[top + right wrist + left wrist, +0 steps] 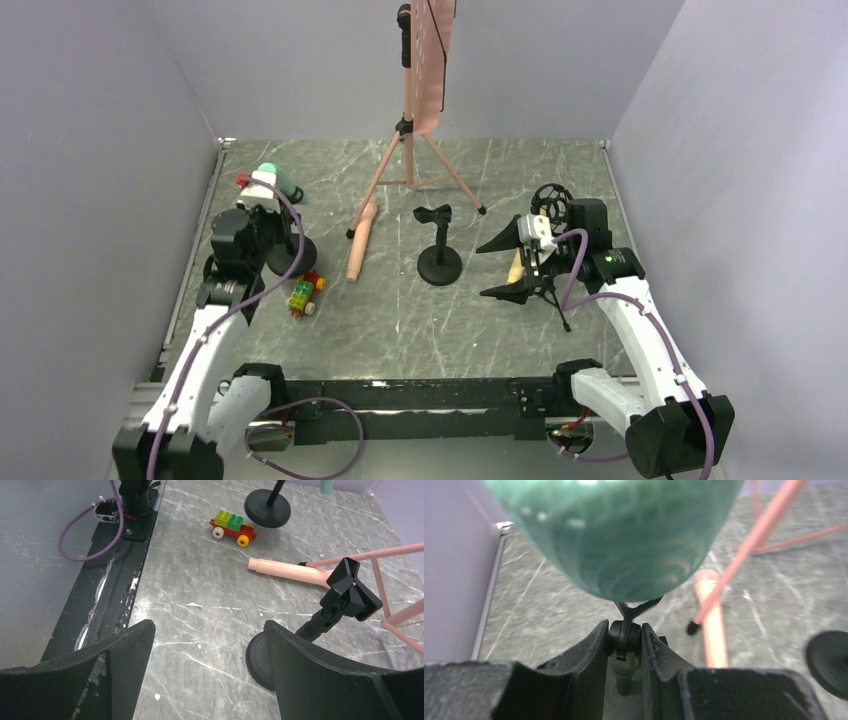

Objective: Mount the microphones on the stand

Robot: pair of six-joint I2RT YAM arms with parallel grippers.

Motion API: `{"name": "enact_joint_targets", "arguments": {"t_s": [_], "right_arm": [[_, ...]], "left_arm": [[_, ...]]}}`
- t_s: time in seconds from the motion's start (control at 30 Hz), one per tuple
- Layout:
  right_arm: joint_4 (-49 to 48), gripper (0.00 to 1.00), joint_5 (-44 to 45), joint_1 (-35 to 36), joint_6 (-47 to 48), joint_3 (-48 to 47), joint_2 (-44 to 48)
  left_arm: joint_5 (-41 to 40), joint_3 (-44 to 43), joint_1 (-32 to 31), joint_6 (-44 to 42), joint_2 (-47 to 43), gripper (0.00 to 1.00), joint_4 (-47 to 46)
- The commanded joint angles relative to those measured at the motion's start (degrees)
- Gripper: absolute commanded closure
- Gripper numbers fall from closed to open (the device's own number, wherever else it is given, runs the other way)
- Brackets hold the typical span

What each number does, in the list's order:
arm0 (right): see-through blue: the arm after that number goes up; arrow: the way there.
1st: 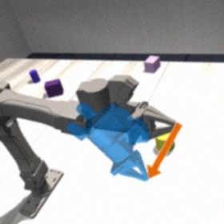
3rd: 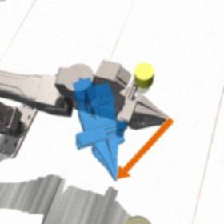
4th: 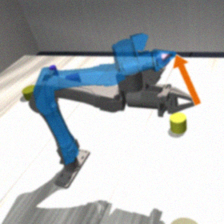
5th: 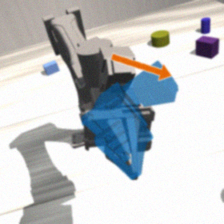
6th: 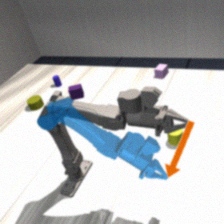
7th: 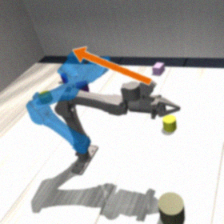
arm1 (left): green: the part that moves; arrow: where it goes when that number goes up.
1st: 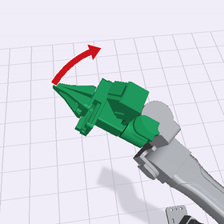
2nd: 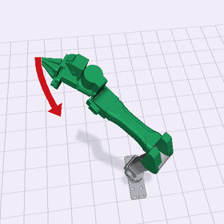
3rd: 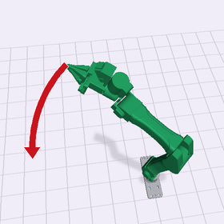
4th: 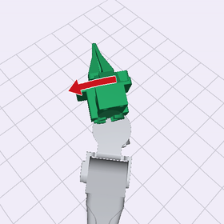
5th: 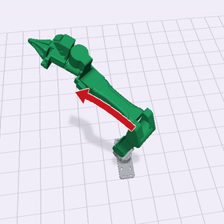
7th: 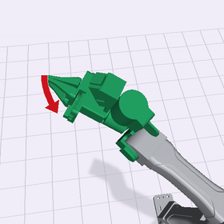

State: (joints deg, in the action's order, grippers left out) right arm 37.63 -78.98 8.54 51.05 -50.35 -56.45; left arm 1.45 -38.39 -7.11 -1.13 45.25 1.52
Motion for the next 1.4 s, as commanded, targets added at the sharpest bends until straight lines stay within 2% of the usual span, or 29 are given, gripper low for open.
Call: {"name": "enact_joint_targets", "arguments": {"t_s": [0.0, 0.2, 0.37, 0.83, 1.17, 1.3, 1.37], "right_arm": [[-0.7, 0.14, -3.3, -0.3, 1.8, -0.3, 0.9], [-0.8, 0.14, -3.1, -0.3, 1.8, -0.2, 0.4], [-0.7, 0.14, -3.2, -0.3, 1.9, -0.1, -0.1], [-0.2, 0.14, -2.2, -0.3, 2.7, -0.3, -1.9], [-0.2, 0.14, -1.6, -0.3, 2.9, -0.3, -2.4], [-0.3, 0.14, -1.6, -0.3, 2.8, -0.2, -2.3], [-0.4, 0.14, -1.6, -0.3, 2.7, -0.2, -2.2]], "left_arm": [[4.6, -4.2, 6.6, -0.9, 7.9, 1.0, -21.0], [6.3, -6.5, 12.8, 0.5, 18.7, 1.0, -32.8], [7.6, -6.9, 14.3, -1.2, 24.7, 1.0, -41.1], [10.4, -20.5, 18.7, 0.1, 41.7, 1.0, -39.2], [10.5, -20.9, 19.2, 0.7, 45.9, 1.0, -38.5], [10.0, -20.1, 19.2, 3.2, 46.2, 0.92, -38.5], [9.6, -19.6, 19.2, 3.5, 46.2, 0.82, -38.3]]}}
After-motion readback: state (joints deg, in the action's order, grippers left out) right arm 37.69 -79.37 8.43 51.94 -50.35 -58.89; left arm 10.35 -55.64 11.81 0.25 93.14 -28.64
